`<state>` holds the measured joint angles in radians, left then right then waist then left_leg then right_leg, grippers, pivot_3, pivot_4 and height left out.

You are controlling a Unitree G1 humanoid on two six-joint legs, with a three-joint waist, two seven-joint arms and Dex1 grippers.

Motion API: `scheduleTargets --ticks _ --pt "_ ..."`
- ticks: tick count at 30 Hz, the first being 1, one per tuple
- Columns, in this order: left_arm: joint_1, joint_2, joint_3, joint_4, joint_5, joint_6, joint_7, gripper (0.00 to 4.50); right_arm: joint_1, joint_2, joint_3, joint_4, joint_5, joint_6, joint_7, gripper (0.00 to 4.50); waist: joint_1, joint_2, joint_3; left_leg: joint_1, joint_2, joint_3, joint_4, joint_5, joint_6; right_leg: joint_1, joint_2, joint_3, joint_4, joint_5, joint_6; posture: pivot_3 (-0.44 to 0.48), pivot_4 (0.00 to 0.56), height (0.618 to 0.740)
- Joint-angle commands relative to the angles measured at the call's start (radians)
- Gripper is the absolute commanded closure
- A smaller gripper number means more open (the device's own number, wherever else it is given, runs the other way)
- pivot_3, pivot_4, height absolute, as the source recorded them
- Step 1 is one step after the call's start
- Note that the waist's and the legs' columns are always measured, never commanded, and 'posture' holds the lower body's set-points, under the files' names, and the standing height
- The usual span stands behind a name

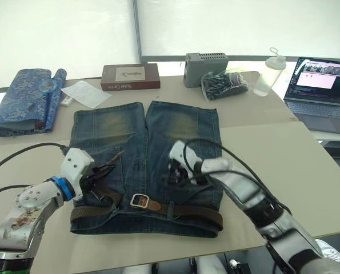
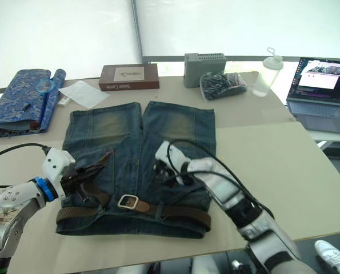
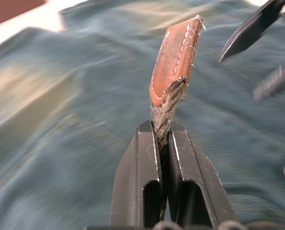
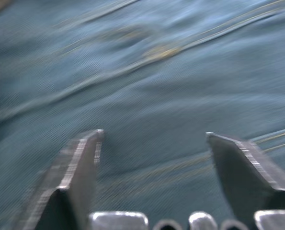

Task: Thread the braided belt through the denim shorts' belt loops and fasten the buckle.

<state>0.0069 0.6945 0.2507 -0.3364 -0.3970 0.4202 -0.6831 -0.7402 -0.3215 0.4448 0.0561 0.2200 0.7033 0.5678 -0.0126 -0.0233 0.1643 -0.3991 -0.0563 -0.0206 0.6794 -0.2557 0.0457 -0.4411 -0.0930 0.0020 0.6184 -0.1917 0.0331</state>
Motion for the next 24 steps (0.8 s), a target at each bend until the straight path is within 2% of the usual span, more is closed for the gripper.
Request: scheduleTargets --ticks 1,5,8,11,17,21,24 --pt "-0.007 -0.030 0.013 -0.023 0.024 -0.005 0.065 4.50 -0.097 0.092 -0.057 0.170 -0.031 -0.028 -0.039 2.23 0.000 0.000 0.000 0.000 0.000 0.000 0.000 0.000 0.000 0.000 0.000 0.000 0.000 0.000 0.000 0.000 0.150 0.740" --pt "0.005 -0.051 0.003 -0.059 0.040 0.010 0.105 4.50 -0.221 0.230 -0.098 0.439 -0.067 -0.093 -0.079 3.67 -0.005 0.000 0.000 0.000 0.000 0.000 -0.002 0.000 -0.002 -0.004 0.000 0.001 0.007 0.000 -0.001 0.000 0.150 0.740" --pt "0.014 -0.059 0.000 -0.083 0.050 0.019 0.125 4.50 -0.276 0.285 -0.124 0.591 -0.084 -0.169 -0.070 3.11 -0.007 0.000 0.000 -0.002 0.000 0.001 -0.002 0.001 -0.003 -0.007 0.000 0.001 0.008 0.001 -0.001 0.000 0.150 0.740" --pt "0.030 -0.062 0.000 -0.112 0.052 0.028 0.138 4.50 -0.308 0.330 -0.175 0.671 -0.088 -0.195 -0.121 2.05 -0.007 0.000 0.000 -0.005 -0.001 0.001 -0.002 0.003 -0.006 -0.011 0.000 0.001 0.010 0.001 -0.001 0.000 0.150 0.740" --pt "0.069 -0.067 0.015 -0.142 0.049 0.033 0.157 4.50 -0.285 0.366 -0.179 0.603 -0.097 -0.137 -0.086 0.04 -0.016 0.000 0.000 -0.007 0.000 0.002 -0.002 0.003 -0.006 -0.014 0.001 0.002 0.011 0.001 -0.002 0.000 0.150 0.740" --pt "0.082 -0.065 0.030 -0.147 0.045 0.030 0.161 4.50 -0.205 0.367 -0.164 0.427 -0.075 0.007 -0.055 0.04 -0.020 0.001 -0.001 -0.007 0.000 0.001 -0.002 0.002 -0.005 -0.015 0.001 0.002 0.012 0.001 -0.002 0.000 0.150 0.740" --pt "0.088 -0.066 0.035 -0.150 0.045 0.029 0.162 4.50 -0.157 0.363 -0.138 0.352 -0.100 0.046 -0.064 0.04 -0.024 0.001 -0.001 -0.007 0.000 0.001 -0.002 0.002 -0.004 -0.014 0.001 0.002 0.012 0.001 -0.002 0.000 0.150 0.740"
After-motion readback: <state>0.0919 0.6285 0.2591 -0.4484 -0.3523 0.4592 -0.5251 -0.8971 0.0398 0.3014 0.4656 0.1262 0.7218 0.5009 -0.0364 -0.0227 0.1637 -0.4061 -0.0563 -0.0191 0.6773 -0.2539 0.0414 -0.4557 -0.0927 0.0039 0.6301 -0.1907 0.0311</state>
